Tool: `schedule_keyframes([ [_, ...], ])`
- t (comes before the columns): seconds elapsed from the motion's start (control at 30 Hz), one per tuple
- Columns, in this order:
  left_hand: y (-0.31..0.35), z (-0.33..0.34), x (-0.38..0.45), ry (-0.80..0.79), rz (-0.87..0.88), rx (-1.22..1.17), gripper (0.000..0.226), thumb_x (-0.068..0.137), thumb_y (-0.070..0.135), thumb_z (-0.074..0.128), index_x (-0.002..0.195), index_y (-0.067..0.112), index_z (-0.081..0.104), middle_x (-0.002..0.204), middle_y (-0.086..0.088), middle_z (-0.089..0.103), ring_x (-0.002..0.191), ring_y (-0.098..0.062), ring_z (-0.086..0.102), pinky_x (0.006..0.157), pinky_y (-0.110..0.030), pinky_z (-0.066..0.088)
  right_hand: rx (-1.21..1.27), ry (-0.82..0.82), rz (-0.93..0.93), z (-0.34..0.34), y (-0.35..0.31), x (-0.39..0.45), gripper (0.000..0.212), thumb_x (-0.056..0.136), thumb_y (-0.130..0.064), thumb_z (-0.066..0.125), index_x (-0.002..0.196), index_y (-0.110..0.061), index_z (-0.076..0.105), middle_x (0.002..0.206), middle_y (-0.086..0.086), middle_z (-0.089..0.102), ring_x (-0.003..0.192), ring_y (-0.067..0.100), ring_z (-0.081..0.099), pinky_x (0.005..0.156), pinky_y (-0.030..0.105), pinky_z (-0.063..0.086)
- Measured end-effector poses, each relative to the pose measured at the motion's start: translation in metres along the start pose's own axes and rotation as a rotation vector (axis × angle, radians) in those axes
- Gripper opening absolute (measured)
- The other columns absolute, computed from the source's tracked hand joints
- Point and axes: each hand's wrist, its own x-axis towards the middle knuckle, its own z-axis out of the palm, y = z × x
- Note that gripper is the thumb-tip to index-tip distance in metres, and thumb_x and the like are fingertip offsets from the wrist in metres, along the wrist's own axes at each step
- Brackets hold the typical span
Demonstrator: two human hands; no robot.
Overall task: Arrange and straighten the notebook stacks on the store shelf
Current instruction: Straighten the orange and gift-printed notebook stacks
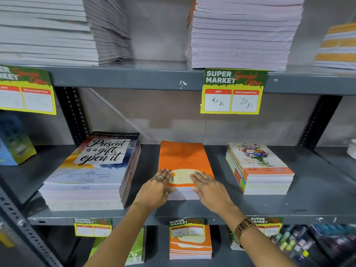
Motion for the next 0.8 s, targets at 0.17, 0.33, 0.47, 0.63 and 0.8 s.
schedule_keyframes([
  [0.17, 0.0, 0.004, -0.001, 0.012, -0.011, -0.03, 0.059, 0.095, 0.042, 0.035, 0.147, 0.02, 0.015, 0.159, 0.004, 0.012, 0.147, -0.014, 0.005, 0.117, -0.034, 0.022, 0.05, -0.039, -0.025, 0.001, 0.002, -0.001, 0.049, 0.098, -0.035, 0.039, 0.144, -0.018, 0.037, 0.151, 0.0, 0.036, 0.142, 0.018, 0.031, 0.115, 0.029, 0.023],
  [0.33, -0.007, -0.002, -0.004, 0.006, 0.03, -0.106, 0.07, 0.092, 0.046, 0.042, 0.148, 0.02, 0.009, 0.159, 0.004, 0.007, 0.147, -0.014, 0.0, 0.119, -0.033, 0.01, 0.026, -0.085, -0.007, -0.004, -0.001, 0.0, 0.081, 0.085, -0.065, 0.005, 0.148, -0.018, 0.026, 0.157, 0.0, 0.025, 0.147, 0.016, 0.017, 0.116, 0.025, 0.004],
  [0.47, -0.036, -0.01, -0.013, -0.017, 0.039, 0.052, 0.102, 0.073, 0.071, 0.032, 0.147, 0.011, -0.006, 0.157, 0.003, -0.01, 0.145, -0.014, -0.01, 0.114, -0.03, -0.009, 0.011, -0.068, -0.011, -0.005, -0.011, 0.004, 0.073, 0.089, -0.054, 0.018, 0.15, -0.014, 0.015, 0.159, 0.002, 0.017, 0.148, 0.017, 0.011, 0.112, 0.027, -0.011],
  [0.63, -0.059, -0.033, -0.029, 0.064, 0.137, 0.207, 0.098, 0.071, 0.068, 0.019, 0.147, 0.008, 0.001, 0.158, -0.006, -0.005, 0.143, -0.02, -0.012, 0.109, -0.034, -0.015, 0.056, -0.02, -0.113, 0.001, -0.043, 0.018, 0.087, 0.076, -0.055, 0.01, 0.15, -0.013, -0.001, 0.158, -0.003, -0.005, 0.143, 0.011, -0.012, 0.111, 0.031, -0.017],
  [0.8, -0.072, -0.057, -0.045, 0.166, 0.115, 0.22, 0.083, 0.086, 0.055, 0.035, 0.147, 0.01, 0.002, 0.159, -0.006, 0.001, 0.144, -0.016, -0.01, 0.111, -0.032, -0.013, 0.129, 0.043, -0.171, 0.0, -0.087, 0.038, 0.079, 0.082, -0.048, 0.019, 0.15, -0.01, 0.007, 0.16, 0.002, 0.006, 0.147, 0.013, -0.001, 0.113, 0.028, -0.013],
])
